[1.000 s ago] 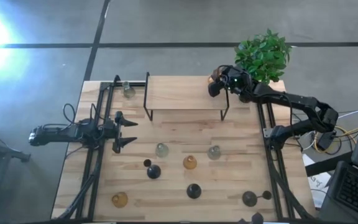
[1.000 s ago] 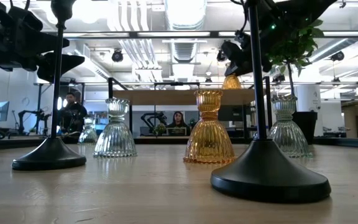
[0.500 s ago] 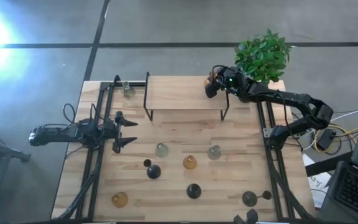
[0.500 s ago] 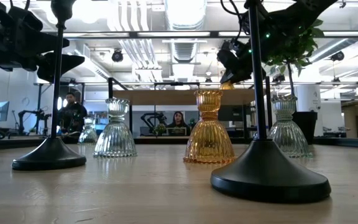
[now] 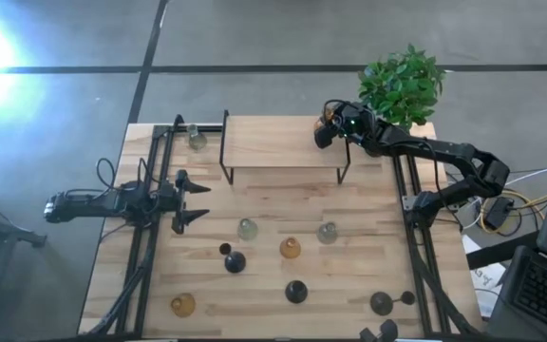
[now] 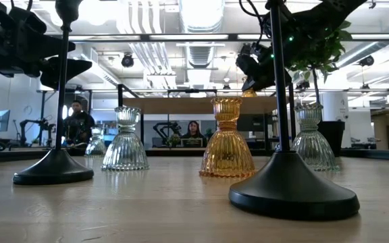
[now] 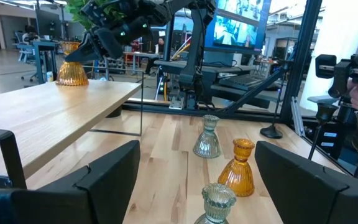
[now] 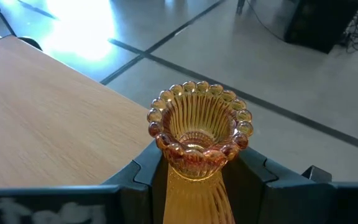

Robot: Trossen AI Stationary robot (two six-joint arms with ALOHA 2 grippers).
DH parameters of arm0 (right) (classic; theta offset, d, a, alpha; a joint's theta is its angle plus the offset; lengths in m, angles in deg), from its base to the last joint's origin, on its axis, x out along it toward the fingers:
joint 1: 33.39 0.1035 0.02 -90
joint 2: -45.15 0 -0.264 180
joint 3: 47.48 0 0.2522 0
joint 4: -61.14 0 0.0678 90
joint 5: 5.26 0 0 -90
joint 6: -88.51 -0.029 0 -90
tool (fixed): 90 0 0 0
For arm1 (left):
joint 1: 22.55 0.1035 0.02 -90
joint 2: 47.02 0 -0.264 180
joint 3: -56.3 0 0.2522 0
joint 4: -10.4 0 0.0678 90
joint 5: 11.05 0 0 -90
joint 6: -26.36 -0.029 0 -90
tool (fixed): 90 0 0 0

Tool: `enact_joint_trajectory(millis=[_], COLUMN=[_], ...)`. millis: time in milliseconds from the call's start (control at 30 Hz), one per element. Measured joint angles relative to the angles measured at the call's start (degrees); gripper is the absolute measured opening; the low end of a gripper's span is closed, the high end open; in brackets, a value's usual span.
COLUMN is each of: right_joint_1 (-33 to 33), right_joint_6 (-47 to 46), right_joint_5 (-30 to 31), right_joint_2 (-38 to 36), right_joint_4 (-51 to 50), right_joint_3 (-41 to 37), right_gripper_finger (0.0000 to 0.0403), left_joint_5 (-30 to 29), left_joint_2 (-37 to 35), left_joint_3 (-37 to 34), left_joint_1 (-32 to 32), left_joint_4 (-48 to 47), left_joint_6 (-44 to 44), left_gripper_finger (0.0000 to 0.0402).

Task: Pick & Place candle stick holders
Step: Put the top right orange candle holder on the shelf, then put the bottom right green candle holder on the shelf

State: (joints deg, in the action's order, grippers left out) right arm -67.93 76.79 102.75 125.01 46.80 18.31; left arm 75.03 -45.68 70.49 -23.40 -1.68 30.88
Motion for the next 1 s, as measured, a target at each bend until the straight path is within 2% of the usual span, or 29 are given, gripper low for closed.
enact_joint_trajectory(millis=[133,333,433,1000], right_joint_1=[0.0,0.0,0.0,0.04], right_joint_6=[0.1,0.23,0.37,3.15], right_joint_5=[0.03,0.15,0.14,-0.61], right_joint_2=[-0.06,-0.61,-1.13,-3.72], right_joint_4=[-0.02,-0.88,-1.07,-0.59], right_joint_3=[-0.02,-0.16,-0.2,-0.2], right_gripper_finger=[0.0116,0.018,0.0199,0.0248], left_joint_5=[0.0,0.0,0.0,0.0], left_joint_2=[-0.01,0.0,0.01,-0.01], left_joint_3=[0.02,0.01,0.02,0.02], left_joint_1=[0.0,0.0,0.0,0.0], left_joint_4=[-0.01,-0.01,-0.01,-0.01], left_joint_6=[0.01,0.02,0.02,0.01], left_gripper_finger=[0.0323,0.0323,0.0323,0.0323])
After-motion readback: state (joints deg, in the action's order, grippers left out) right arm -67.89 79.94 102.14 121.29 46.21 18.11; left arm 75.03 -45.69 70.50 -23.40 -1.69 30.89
